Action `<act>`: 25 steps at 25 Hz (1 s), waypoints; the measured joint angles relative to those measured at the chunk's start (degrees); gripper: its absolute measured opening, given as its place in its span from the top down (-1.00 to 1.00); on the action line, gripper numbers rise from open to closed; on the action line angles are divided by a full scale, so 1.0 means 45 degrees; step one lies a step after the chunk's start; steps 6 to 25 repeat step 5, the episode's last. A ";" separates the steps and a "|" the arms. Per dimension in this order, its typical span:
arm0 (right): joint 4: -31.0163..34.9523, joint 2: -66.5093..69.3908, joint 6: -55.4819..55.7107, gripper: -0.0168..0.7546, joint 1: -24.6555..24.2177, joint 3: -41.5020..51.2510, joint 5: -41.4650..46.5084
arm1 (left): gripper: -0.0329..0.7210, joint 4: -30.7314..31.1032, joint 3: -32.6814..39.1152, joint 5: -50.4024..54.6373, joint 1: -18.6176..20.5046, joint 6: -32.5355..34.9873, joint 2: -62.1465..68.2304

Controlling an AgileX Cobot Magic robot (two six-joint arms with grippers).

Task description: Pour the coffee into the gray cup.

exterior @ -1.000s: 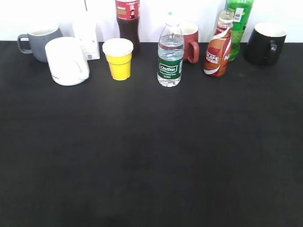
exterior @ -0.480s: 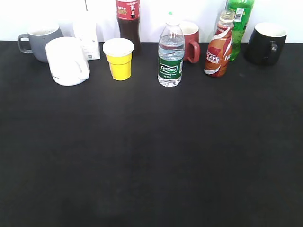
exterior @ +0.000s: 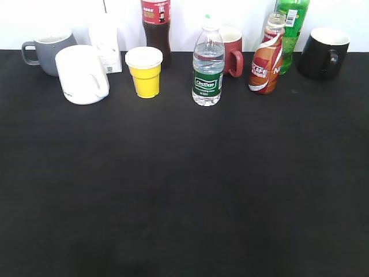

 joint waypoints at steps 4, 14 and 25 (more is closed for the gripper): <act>0.0000 0.0000 0.0000 -0.51 0.0000 0.0000 0.0000 | -0.21 0.0000 0.0000 0.0000 0.0000 0.0000 0.0000; 0.0000 0.0000 0.0000 -0.51 0.0000 0.0000 0.0000 | -0.21 0.0000 0.0000 0.0000 0.0000 0.0000 0.0000; 0.0000 0.0000 0.0000 -0.51 0.0000 0.0000 0.0000 | -0.21 0.0000 0.0000 0.0000 0.0000 0.0000 0.0000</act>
